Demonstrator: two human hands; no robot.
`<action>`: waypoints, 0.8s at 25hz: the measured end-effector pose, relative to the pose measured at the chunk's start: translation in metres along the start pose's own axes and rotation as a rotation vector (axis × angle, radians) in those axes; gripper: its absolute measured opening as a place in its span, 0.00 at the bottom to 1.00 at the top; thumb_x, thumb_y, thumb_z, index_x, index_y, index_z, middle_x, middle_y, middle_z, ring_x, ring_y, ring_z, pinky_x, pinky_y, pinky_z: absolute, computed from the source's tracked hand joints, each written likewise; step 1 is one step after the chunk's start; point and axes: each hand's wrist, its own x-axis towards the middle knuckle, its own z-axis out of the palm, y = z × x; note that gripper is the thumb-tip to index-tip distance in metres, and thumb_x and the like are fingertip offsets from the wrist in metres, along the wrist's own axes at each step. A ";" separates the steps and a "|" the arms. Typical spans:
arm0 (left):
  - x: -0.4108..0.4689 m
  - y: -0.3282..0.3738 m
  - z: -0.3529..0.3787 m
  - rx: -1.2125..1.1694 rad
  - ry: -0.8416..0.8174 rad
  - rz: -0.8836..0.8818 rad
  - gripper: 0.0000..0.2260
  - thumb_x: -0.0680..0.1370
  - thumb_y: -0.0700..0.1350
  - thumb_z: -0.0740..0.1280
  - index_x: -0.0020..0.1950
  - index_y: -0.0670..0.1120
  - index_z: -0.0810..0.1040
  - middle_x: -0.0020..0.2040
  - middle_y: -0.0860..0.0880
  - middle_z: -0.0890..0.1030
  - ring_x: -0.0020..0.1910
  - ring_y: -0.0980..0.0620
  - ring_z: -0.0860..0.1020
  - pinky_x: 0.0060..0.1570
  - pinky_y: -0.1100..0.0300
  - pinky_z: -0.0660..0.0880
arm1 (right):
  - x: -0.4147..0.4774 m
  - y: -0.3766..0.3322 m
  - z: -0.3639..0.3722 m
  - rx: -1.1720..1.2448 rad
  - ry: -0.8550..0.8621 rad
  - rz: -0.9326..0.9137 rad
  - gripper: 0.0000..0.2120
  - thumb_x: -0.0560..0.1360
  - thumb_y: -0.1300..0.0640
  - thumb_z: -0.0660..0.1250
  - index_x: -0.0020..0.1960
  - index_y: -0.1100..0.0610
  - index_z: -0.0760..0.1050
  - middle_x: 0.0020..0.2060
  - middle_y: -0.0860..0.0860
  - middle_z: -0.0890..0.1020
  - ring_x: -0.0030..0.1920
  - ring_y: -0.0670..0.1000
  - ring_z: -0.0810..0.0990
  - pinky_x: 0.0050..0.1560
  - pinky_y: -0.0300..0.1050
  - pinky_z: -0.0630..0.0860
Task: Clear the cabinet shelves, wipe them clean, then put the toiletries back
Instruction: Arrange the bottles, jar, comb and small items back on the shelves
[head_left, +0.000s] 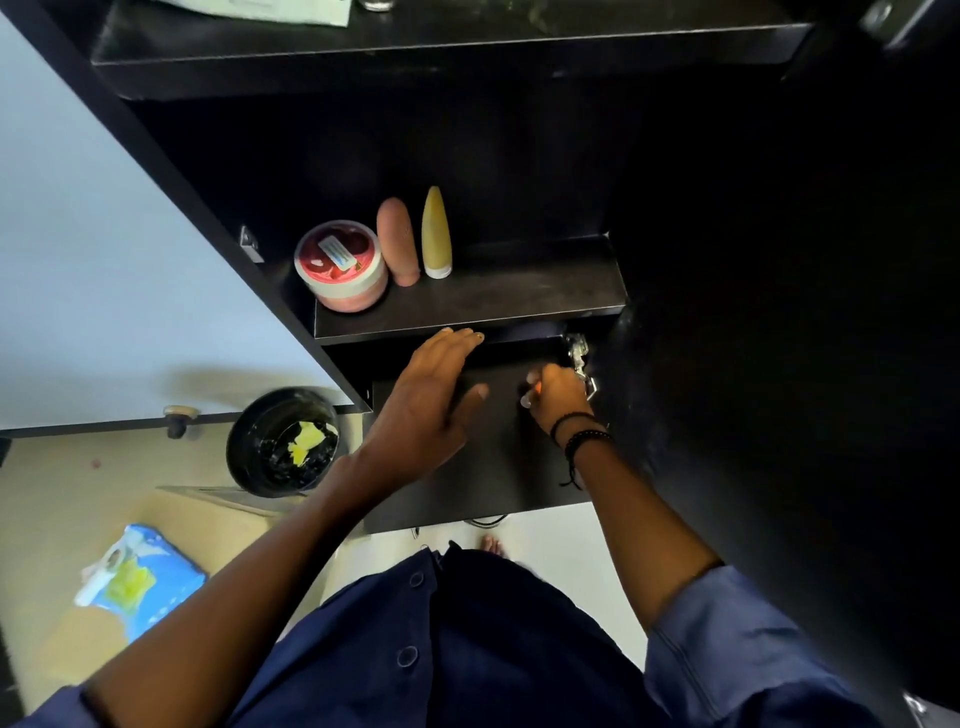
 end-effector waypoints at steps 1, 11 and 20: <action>0.000 0.000 -0.004 -0.014 0.018 0.002 0.23 0.78 0.49 0.62 0.70 0.40 0.67 0.69 0.43 0.71 0.71 0.46 0.66 0.72 0.51 0.62 | -0.007 -0.013 -0.009 0.047 0.007 -0.020 0.11 0.71 0.61 0.68 0.52 0.56 0.78 0.51 0.58 0.82 0.55 0.61 0.79 0.55 0.50 0.77; 0.003 0.046 -0.106 -0.519 0.205 -0.144 0.21 0.77 0.35 0.65 0.68 0.47 0.69 0.64 0.52 0.75 0.62 0.65 0.73 0.60 0.70 0.72 | -0.111 -0.149 -0.171 0.303 0.069 -0.485 0.16 0.65 0.57 0.76 0.50 0.51 0.74 0.38 0.48 0.84 0.40 0.46 0.83 0.46 0.48 0.80; 0.029 0.119 -0.239 -0.544 0.448 0.130 0.13 0.74 0.38 0.70 0.58 0.45 0.80 0.50 0.54 0.84 0.50 0.61 0.82 0.49 0.72 0.76 | -0.170 -0.248 -0.285 0.690 0.295 -0.769 0.20 0.66 0.62 0.78 0.53 0.57 0.73 0.40 0.54 0.86 0.39 0.55 0.85 0.46 0.49 0.82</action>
